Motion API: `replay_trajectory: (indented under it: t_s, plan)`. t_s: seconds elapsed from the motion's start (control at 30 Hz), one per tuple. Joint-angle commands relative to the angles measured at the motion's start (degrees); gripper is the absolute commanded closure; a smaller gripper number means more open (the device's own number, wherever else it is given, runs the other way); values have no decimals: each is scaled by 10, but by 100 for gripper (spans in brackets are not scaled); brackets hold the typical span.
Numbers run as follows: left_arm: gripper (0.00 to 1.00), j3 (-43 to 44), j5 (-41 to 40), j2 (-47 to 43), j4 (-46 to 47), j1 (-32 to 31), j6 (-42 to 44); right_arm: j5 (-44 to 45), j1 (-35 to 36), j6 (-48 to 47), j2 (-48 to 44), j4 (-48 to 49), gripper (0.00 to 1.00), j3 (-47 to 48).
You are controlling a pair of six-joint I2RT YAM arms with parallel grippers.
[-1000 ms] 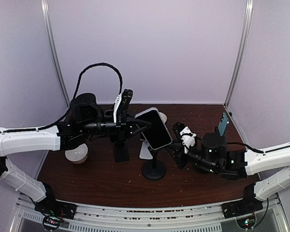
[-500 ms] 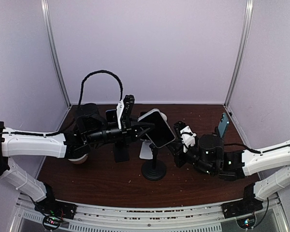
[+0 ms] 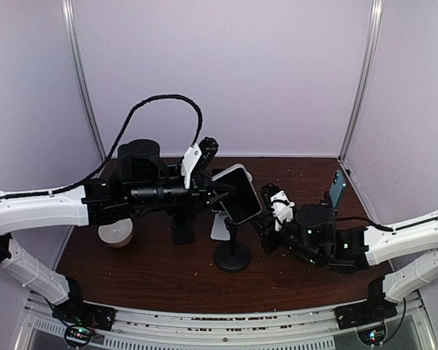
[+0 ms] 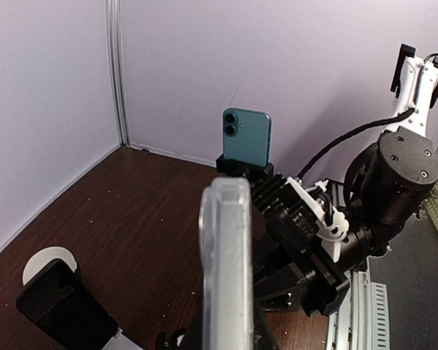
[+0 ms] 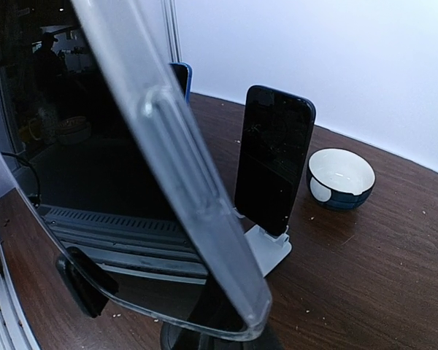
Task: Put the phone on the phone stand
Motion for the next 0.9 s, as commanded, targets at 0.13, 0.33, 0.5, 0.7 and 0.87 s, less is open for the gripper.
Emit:
replay_trajectory:
  t_s: [0.13,0.33,0.5,0.7,0.87]
  plan:
    - [100,55,-38,47,-350,20,21,55,-32,83,-3,-60,100,3]
    - [100,99,-50,56,-419,22,24,50,-51,86,-25,-86,100,-9]
    - [100,114,-52,47,-438,23,31,63,-52,73,-24,-129,100,-1]
    - [100,103,-41,35,-399,23,50,-83,-43,-19,-32,-90,99,1]
    - [100,93,-6,47,-310,23,81,-134,-33,-40,-20,-84,86,22]
